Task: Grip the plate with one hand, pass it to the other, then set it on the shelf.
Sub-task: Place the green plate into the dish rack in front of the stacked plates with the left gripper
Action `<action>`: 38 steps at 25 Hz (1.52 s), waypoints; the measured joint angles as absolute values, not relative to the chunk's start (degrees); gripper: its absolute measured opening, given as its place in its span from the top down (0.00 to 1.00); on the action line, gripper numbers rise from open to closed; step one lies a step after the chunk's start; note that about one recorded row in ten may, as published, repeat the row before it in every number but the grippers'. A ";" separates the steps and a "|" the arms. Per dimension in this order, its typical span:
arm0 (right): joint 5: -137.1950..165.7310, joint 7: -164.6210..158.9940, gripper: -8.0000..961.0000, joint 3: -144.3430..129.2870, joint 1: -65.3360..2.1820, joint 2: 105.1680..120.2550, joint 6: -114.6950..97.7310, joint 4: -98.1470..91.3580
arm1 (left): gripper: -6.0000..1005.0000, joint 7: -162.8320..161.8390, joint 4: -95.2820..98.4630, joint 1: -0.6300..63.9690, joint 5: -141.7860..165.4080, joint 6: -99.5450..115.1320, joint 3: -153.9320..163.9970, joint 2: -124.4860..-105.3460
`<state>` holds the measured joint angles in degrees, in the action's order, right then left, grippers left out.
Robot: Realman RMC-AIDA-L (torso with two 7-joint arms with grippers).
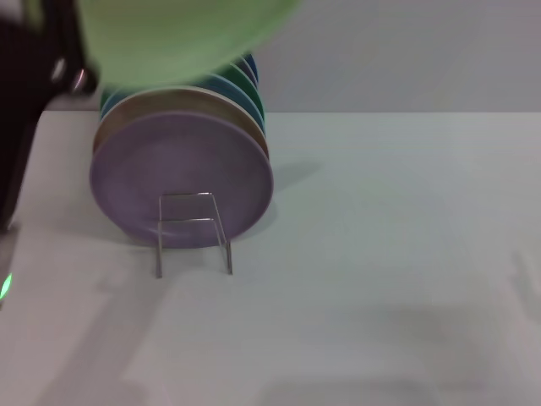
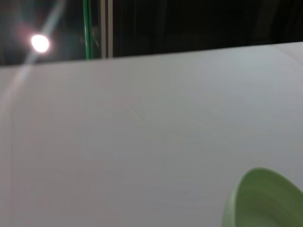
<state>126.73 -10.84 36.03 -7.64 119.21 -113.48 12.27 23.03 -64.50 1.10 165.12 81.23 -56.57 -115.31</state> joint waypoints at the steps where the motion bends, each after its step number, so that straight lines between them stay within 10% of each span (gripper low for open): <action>1: 126.73 -10.84 0.27 36.04 -7.70 119.22 -113.32 12.26 | 0.92 19.97 -60.40 1.78 165.18 83.27 -57.42 -115.07; 38: 127.27 -10.89 0.27 33.29 -7.88 119.36 -113.44 12.90 | 0.92 6.83 -12.34 22.02 165.60 99.98 -58.44 -114.27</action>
<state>127.27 -10.90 33.29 -7.88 119.36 -113.44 12.90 6.83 -12.34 22.02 165.60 99.98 -58.44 -114.27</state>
